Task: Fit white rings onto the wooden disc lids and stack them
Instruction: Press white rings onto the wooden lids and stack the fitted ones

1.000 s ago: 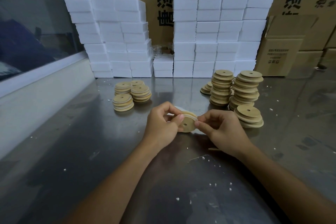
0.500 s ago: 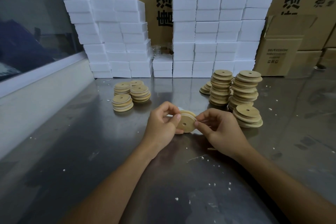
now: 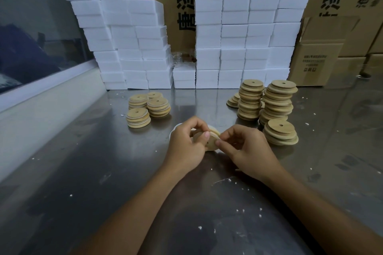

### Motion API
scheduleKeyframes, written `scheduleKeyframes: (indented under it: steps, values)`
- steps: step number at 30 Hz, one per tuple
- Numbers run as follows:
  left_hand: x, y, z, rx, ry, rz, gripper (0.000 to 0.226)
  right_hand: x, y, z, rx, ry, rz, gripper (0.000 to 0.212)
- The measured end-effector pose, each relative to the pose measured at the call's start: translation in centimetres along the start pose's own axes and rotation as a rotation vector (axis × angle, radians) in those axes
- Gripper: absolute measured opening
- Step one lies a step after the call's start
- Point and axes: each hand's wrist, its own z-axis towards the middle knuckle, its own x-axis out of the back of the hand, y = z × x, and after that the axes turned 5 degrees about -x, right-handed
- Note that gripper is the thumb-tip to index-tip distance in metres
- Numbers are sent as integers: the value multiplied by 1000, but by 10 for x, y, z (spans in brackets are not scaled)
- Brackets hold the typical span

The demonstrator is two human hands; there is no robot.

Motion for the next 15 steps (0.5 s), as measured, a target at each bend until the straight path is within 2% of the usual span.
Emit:
scheduleKeyframes:
  steps: [9,15]
  values:
    - [2,5,0,175,-16,-279,19,0,1,1,-13,4,73,5]
    - [2,2,0,19,-65,-74,20,0,1,-1,6,8,87,6]
